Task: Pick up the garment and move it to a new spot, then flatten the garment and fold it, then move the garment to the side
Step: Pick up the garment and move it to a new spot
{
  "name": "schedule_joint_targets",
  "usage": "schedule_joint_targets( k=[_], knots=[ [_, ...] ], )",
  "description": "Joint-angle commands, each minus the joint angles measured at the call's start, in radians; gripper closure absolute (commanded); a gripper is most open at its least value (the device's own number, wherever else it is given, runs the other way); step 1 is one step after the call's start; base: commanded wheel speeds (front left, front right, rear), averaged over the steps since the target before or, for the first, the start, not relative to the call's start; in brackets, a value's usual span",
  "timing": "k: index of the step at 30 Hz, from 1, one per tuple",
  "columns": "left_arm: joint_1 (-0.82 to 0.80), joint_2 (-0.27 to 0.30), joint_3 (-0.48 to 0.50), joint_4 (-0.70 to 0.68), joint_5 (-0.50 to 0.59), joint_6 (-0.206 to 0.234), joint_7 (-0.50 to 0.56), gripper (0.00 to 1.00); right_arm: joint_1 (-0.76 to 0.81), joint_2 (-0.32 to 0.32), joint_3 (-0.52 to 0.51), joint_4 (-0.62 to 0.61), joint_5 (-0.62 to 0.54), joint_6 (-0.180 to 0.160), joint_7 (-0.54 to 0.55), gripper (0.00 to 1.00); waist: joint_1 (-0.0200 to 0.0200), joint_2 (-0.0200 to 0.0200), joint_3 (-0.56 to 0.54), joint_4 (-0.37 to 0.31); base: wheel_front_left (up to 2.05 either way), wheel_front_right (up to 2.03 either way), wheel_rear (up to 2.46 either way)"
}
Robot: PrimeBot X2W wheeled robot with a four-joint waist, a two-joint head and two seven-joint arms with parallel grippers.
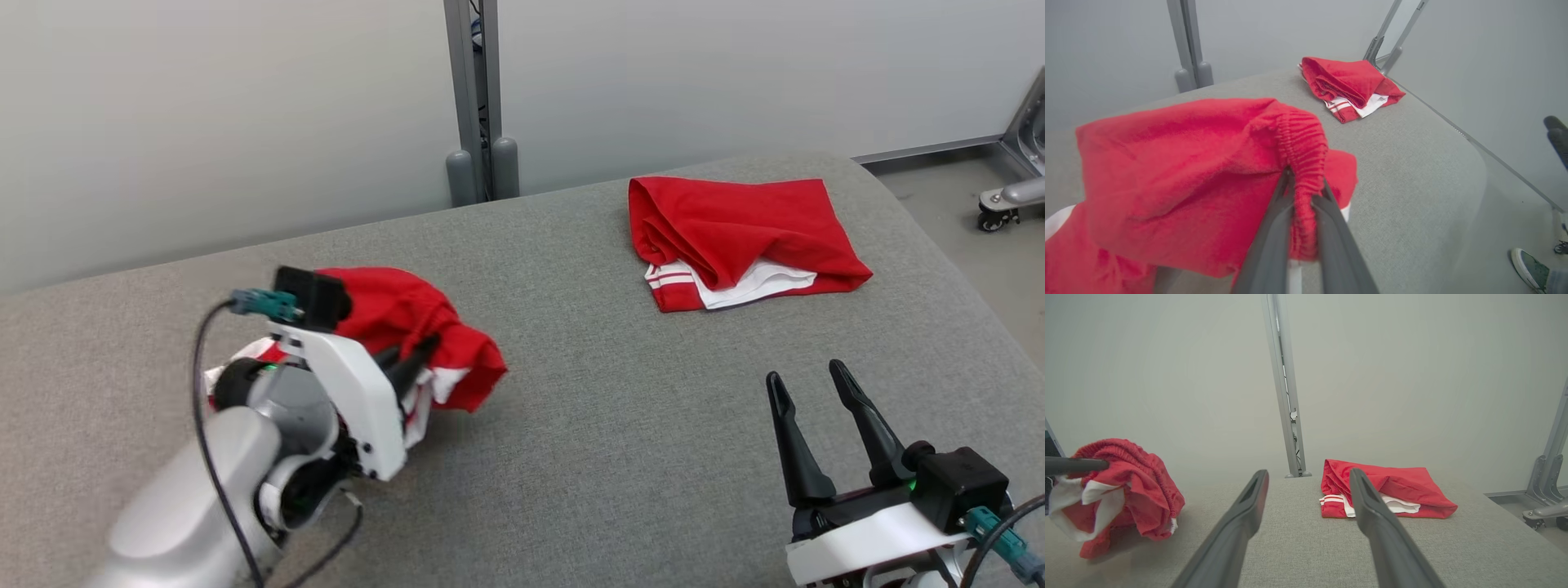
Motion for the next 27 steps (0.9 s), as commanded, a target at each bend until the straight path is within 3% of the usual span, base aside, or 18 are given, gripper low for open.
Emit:
schedule_joint_targets(
  k=[1,7,14,15,16,17,18,27],
  knots=[
    [0.016,-0.019,-0.012,0.000,0.014,0.007,-0.017,1.00,0.006,-0.006,0.001,-0.001,0.001,0.001,-0.003,0.00,0.0000,0.0000,0.001,-0.002,0.00,0.00,0.00],
    [0.055,-0.158,-0.095,0.093,0.076,0.016,-0.113,1.00,-0.011,-0.002,0.012,0.007,0.005,0.001,-0.003,0.00,0.0000,0.0000,0.010,-0.022,0.00,0.00,0.00],
    [0.018,-0.285,-0.134,0.276,0.123,-0.039,-0.259,1.00,-0.027,-0.006,0.018,0.017,0.004,0.001,-0.003,0.00,0.0000,0.0000,0.021,-0.036,0.00,0.00,0.00],
    [0.014,-0.293,-0.138,0.303,0.131,-0.047,-0.278,0.91,-0.026,-0.005,0.019,0.020,0.004,0.001,-0.003,0.00,0.0000,0.0000,0.021,-0.037,0.00,0.00,0.00],
    [0.014,-0.305,-0.144,0.334,0.127,-0.054,-0.288,0.71,-0.026,-0.005,0.020,0.023,0.004,0.001,-0.003,0.00,0.0000,0.0000,0.022,-0.038,0.00,0.00,0.00],
    [0.012,-0.316,-0.148,0.360,0.122,-0.062,-0.297,0.21,-0.026,-0.004,0.020,0.026,0.004,0.001,-0.003,0.00,0.0000,0.0000,0.022,-0.038,0.00,0.00,0.00],
    [0.005,-0.321,-0.152,0.380,0.121,-0.069,-0.306,0.00,-0.027,-0.004,0.020,0.029,0.005,0.001,-0.003,0.00,0.0000,0.0000,0.021,-0.038,0.00,0.00,0.00],
    [-0.043,-0.347,-0.190,0.465,0.126,-0.104,-0.386,0.00,-0.018,-0.012,-0.002,0.030,0.006,0.001,-0.003,0.00,0.0000,0.0000,0.005,-0.006,0.00,0.00,0.00]
  ],
)
